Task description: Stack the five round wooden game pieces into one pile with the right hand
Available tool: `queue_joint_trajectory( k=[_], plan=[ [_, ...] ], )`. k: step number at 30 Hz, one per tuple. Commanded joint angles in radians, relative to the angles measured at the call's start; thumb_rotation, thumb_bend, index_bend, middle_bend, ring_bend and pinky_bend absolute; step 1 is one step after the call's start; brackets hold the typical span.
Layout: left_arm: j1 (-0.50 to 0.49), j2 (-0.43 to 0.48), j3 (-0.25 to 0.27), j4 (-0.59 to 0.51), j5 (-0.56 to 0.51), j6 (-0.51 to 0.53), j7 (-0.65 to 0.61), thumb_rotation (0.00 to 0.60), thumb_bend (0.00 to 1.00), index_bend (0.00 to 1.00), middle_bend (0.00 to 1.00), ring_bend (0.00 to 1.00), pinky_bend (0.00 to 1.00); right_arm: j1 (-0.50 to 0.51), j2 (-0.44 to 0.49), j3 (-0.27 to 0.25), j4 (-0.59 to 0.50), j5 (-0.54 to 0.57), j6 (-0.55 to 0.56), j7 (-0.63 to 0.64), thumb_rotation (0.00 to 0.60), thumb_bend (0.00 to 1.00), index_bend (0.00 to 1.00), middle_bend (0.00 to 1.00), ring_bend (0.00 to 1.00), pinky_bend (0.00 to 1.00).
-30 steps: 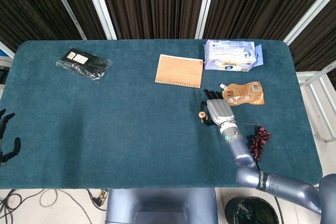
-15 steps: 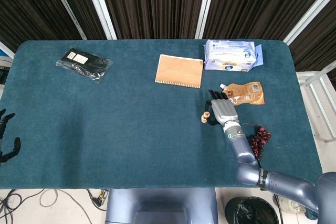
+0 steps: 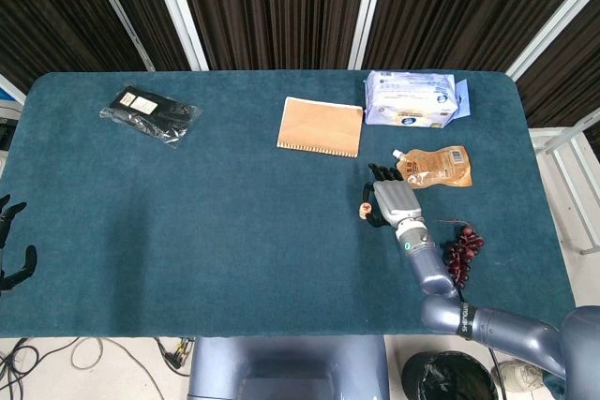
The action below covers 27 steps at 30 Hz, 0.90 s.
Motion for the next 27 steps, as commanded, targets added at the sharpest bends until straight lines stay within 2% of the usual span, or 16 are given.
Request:
queue_joint_trajectory(
  k=[1,27],
  plan=[
    [0.000,0.000,0.000,0.000,0.000,0.000,-0.001,0.600,0.49,0.14,0.00,0.00,0.00,0.001,-0.001,-0.002,0.001,0.002,0.000,0.002,0.600,0.42,0.53,0.00,0.00,0.00],
    [0.000,0.000,-0.001,0.000,-0.002,0.000,0.002,0.600,0.48,0.14,0.00,0.00,0.00,0.013,0.000,-0.018,0.002,0.011,0.007,0.002,0.600,0.42,0.44,0.00,0.00,0.00]
  ],
)
